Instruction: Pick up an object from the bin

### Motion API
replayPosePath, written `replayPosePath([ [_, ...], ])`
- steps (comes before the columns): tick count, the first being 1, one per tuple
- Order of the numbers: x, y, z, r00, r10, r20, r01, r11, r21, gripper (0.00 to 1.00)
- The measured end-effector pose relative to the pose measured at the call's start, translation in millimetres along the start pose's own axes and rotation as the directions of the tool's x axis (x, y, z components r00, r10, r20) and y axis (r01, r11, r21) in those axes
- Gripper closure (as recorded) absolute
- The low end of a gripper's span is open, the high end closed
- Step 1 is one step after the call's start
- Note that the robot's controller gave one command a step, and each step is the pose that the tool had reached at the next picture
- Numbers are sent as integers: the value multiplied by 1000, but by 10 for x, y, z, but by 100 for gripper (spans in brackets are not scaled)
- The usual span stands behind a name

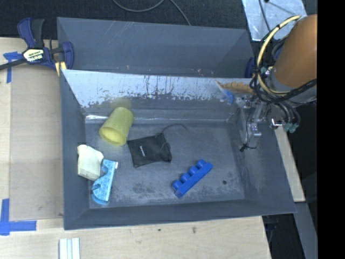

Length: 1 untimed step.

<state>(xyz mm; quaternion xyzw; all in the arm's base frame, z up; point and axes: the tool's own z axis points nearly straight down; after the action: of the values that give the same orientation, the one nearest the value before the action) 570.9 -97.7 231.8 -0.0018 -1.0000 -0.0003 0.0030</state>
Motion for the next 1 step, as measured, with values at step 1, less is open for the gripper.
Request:
replayPosePath([
  [1,-16,3,-46,1000,-2,9,2,1000,1,0],
])
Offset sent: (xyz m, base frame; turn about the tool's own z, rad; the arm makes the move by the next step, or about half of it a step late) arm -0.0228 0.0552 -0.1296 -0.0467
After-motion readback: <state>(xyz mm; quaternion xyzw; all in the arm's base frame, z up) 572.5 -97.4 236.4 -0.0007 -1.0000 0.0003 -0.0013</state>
